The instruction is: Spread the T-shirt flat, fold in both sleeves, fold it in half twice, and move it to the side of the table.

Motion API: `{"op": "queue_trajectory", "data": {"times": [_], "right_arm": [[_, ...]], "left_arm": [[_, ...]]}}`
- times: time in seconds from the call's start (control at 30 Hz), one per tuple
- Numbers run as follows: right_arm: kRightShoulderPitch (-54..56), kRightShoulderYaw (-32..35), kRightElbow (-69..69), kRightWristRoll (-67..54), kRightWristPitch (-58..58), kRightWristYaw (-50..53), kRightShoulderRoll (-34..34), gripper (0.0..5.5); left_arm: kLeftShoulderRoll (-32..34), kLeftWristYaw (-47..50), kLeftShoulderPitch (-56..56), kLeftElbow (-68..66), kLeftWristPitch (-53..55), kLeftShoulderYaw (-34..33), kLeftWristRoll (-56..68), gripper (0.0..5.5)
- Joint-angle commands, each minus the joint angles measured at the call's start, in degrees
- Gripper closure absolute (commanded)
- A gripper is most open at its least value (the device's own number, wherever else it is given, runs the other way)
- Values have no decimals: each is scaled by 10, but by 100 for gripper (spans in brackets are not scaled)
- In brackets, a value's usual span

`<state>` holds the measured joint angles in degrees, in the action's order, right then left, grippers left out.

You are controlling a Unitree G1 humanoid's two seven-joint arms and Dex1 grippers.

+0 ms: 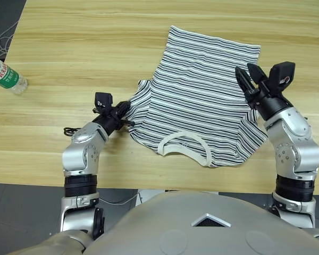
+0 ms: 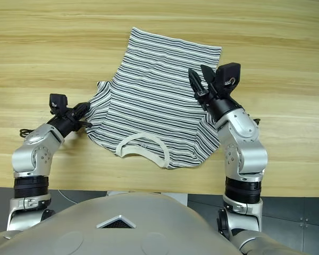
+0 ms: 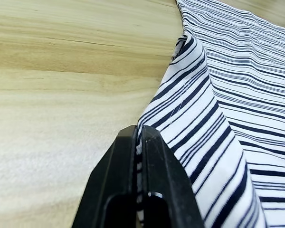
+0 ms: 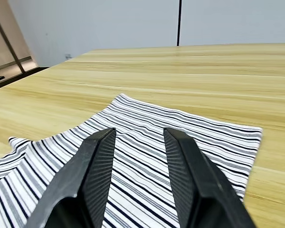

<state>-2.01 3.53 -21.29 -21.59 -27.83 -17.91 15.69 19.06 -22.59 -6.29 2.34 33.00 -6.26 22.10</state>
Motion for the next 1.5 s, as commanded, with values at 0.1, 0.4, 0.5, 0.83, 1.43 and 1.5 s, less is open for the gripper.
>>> {"op": "queue_trajectory", "data": {"times": [0.1,0.4,0.5,0.83,1.43,1.5], "right_arm": [[7,4,9,7,9,6,-3,365],[2,2,10,7,13,8,-6,365],[0,0,11,9,15,10,-9,365],[-4,-2,19,16,22,9,-20,365],[-10,-9,22,21,27,9,-30,365],[-10,-9,22,21,27,9,-30,365]], "left_arm": [[11,14,-29,-8,23,19,-32,537],[51,-2,1,-17,15,30,-59,537],[59,-6,18,-13,20,35,-61,537],[67,-15,35,36,41,69,-77,537],[48,8,52,121,32,108,-119,537],[49,10,57,122,31,103,-121,537]]}}
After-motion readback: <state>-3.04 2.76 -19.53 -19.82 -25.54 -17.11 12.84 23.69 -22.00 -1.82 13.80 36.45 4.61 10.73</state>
